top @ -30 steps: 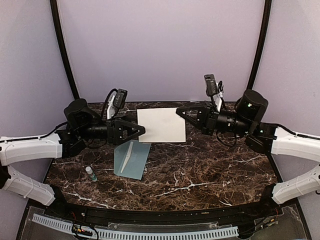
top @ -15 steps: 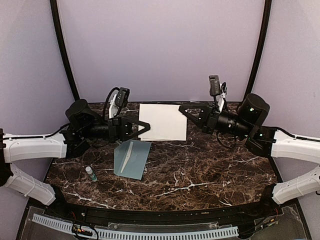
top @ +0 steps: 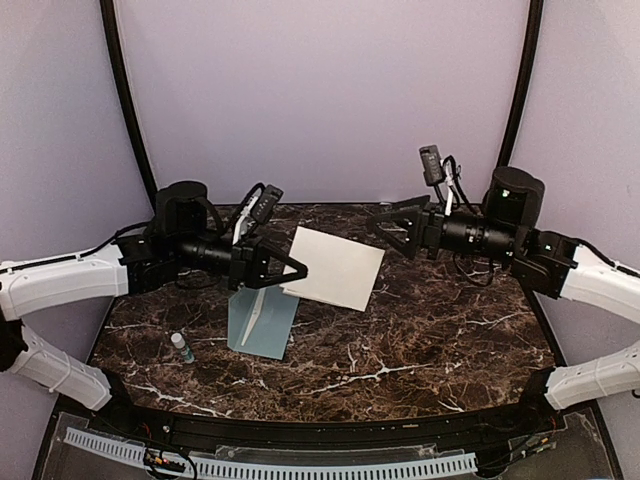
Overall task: Place the letter into the envelope and seal it
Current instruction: Fold the letter.
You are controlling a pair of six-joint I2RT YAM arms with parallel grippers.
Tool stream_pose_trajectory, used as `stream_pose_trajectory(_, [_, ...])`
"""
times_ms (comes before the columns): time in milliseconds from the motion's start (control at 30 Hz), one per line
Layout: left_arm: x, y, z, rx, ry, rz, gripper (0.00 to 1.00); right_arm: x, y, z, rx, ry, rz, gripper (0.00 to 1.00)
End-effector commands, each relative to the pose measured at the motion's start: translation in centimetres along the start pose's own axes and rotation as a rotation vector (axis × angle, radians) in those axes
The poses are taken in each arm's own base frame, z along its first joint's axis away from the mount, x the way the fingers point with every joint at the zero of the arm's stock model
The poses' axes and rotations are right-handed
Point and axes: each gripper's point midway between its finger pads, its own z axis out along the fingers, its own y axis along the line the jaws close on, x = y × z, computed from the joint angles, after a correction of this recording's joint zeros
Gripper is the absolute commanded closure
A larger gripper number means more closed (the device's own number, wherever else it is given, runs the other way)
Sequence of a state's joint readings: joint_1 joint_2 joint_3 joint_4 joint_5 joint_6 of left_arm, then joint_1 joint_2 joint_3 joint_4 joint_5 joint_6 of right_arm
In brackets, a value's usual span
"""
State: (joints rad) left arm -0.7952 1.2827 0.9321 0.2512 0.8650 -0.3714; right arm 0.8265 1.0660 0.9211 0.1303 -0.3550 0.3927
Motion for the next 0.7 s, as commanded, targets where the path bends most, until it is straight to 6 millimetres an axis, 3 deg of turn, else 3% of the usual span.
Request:
stream_pose_trajectory(0, [5.6, 1.3, 0.1, -0.012, 0.258, -0.045, 1.0, 4.4, -0.5, 0.4, -0.017, 0.281, -0.017, 0.14])
stream_pose_trajectory(267, [6.6, 1.0, 1.3, 0.076, 0.306, -0.078, 1.0, 7.2, 1.3, 0.8, -0.16, 0.428, 0.04, 0.23])
stream_pose_trajectory(400, [6.8, 1.0, 1.7, 0.104, 0.319, -0.087, 1.0, 9.8, 0.8, 1.4, -0.153, 0.48, 0.07, 0.23])
stream_pose_trajectory(567, [7.4, 1.3, 2.0, 0.116, 0.35, -0.102, 1.0, 11.1, 1.1, 1.6, -0.197, 0.477, 0.11, 0.24])
stream_pose_trajectory(667, [7.3, 1.4, 2.2, 0.124, 0.353, -0.102, 1.0, 11.7, 1.3, 1.9, -0.214, 0.491, 0.124, 0.33])
